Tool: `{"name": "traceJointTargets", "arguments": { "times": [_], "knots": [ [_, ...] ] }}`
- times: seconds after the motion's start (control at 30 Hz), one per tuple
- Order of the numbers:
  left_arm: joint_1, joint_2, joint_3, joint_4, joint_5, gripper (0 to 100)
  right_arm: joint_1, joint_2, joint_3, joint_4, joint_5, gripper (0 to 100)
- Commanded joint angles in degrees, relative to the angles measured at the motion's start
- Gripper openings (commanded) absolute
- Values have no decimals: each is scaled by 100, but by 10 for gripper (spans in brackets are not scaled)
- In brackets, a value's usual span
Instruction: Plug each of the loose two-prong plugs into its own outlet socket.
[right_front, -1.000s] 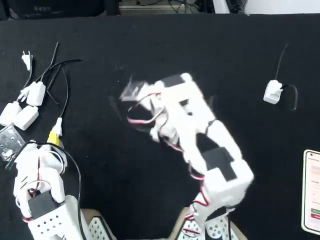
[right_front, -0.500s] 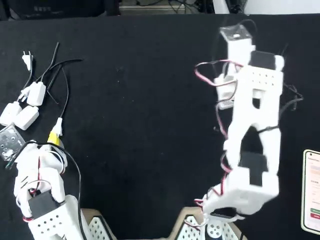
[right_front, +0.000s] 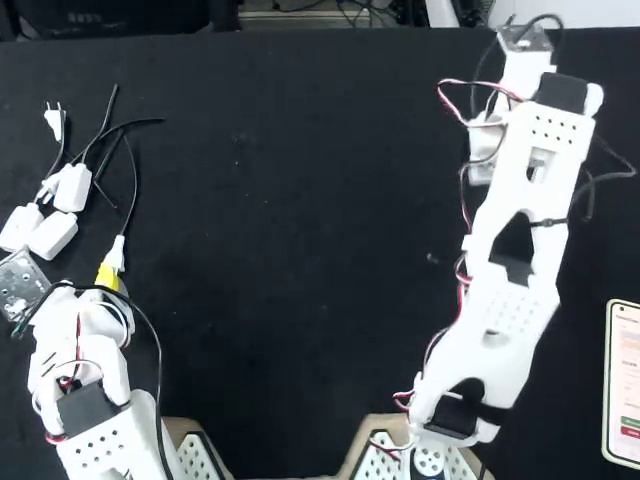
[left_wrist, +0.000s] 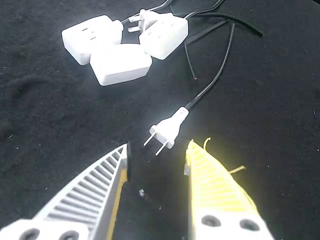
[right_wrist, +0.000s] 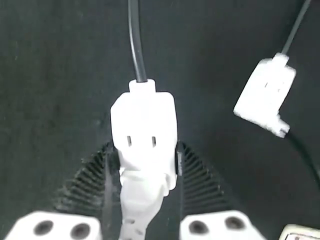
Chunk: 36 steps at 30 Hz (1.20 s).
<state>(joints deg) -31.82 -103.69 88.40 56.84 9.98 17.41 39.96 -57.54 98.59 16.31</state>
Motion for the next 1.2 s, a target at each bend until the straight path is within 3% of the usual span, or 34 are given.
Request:
{"name": "traceJointTargets", "arguments": {
  "times": [0.0, 0.37, 1.0, 1.17],
  "knots": [
    [-57, -26, -145, -105, 53, 191, 299, 374, -954, 97, -62, 11],
    [-57, -26, -145, -97, 53, 191, 721, 1956, -2360, -70, -26, 11],
    [-66, -26, -145, -88, 53, 191, 774, 2712, -2431, -765, -26, 17],
    [-66, -26, -145, -88, 53, 191, 730, 2721, -2387, -730, -26, 194]
  ]
}}
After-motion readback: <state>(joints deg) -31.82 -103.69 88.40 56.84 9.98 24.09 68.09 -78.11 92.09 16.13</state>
